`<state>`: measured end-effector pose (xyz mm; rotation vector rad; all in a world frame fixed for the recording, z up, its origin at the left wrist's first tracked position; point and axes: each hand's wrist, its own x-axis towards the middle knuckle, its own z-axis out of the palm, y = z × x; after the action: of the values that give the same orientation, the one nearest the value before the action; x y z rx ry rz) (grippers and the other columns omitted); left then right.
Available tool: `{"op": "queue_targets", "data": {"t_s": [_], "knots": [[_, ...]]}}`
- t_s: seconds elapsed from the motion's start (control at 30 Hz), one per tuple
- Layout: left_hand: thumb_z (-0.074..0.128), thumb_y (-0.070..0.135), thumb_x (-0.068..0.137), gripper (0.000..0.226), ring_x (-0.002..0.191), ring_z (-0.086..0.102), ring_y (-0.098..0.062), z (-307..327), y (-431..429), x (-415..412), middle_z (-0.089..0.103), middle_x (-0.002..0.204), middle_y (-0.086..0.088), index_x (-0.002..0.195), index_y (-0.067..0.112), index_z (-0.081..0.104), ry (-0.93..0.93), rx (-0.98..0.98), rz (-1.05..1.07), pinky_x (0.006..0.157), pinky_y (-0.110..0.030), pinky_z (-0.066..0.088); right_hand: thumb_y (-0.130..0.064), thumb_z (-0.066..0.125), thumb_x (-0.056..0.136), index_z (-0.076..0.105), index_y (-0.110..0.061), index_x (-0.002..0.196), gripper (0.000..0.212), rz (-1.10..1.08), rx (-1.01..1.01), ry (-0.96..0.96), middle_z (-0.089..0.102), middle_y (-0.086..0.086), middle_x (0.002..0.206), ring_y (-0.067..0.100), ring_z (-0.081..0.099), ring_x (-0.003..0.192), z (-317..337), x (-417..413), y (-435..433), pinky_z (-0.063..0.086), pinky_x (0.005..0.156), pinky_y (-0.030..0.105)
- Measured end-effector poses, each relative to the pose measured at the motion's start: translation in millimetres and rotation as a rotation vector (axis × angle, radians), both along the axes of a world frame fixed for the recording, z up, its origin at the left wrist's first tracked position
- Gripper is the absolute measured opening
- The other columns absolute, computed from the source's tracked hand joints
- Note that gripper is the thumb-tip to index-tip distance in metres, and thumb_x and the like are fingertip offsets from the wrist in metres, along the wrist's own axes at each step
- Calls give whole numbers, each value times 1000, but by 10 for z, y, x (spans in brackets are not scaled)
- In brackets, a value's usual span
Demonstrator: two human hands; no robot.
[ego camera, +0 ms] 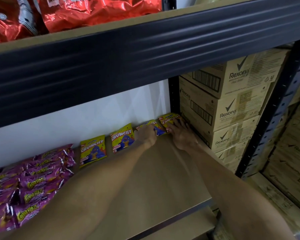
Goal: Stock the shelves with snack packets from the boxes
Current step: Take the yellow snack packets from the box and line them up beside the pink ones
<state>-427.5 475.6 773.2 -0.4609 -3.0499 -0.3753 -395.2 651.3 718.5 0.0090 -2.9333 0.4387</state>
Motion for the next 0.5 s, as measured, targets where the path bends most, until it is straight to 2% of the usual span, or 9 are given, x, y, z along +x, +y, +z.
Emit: {"op": "queue_targets", "data": {"t_s": [0.13, 0.23, 0.33, 0.4, 0.43, 0.5], "knots": [[44, 36, 102, 34, 126, 50, -33, 19, -52, 47, 56, 131, -12, 129, 18, 55, 29, -24, -23, 102, -51, 42, -17, 31, 108, 25, -19, 157, 50, 18, -115, 122, 20, 8, 165, 29, 4, 154, 21, 36, 8, 11, 124, 48], [38, 39, 103, 45, 132, 43, -32, 41, -111, 162, 50, 141, -13, 141, 16, 46, 121, -67, -53, 107, -50, 37, -7, 41, 103, 40, -12, 151, 48, 44, -200, 319, 38, 15, 156, 34, 20, 151, 47, 114, -30, 28, 119, 52], [36, 37, 104, 43, 130, 46, -32, 57, -217, 263, 52, 140, -11, 139, 14, 48, 180, -60, -87, 103, -47, 40, -16, 39, 107, 45, -19, 147, 41, -25, -421, 368, 39, 15, 155, 28, 30, 147, 154, 331, -137, 31, 115, 37], [37, 35, 104, 39, 125, 50, -29, 61, -295, 352, 58, 134, -10, 133, 15, 54, 231, -11, -130, 100, -45, 42, -27, 34, 108, 43, -24, 147, 39, -63, -491, 308, 49, 14, 148, 34, 47, 134, 215, 496, -229, 42, 108, 44], [38, 34, 104, 36, 123, 52, -27, 60, -335, 421, 61, 129, -8, 128, 16, 57, 262, 23, -160, 99, -44, 42, -32, 31, 109, 42, -25, 145, 39, -82, -509, 267, 57, 14, 139, 37, 55, 124, 260, 589, -291, 48, 100, 48], [37, 33, 104, 33, 118, 55, -24, 61, -422, 604, 65, 121, -3, 118, 18, 63, 309, 84, -208, 97, -43, 42, -39, 27, 108, 45, -26, 140, 39, -95, -550, 260, 68, 10, 121, 39, 60, 112, 351, 743, -452, 50, 90, 49]]}}
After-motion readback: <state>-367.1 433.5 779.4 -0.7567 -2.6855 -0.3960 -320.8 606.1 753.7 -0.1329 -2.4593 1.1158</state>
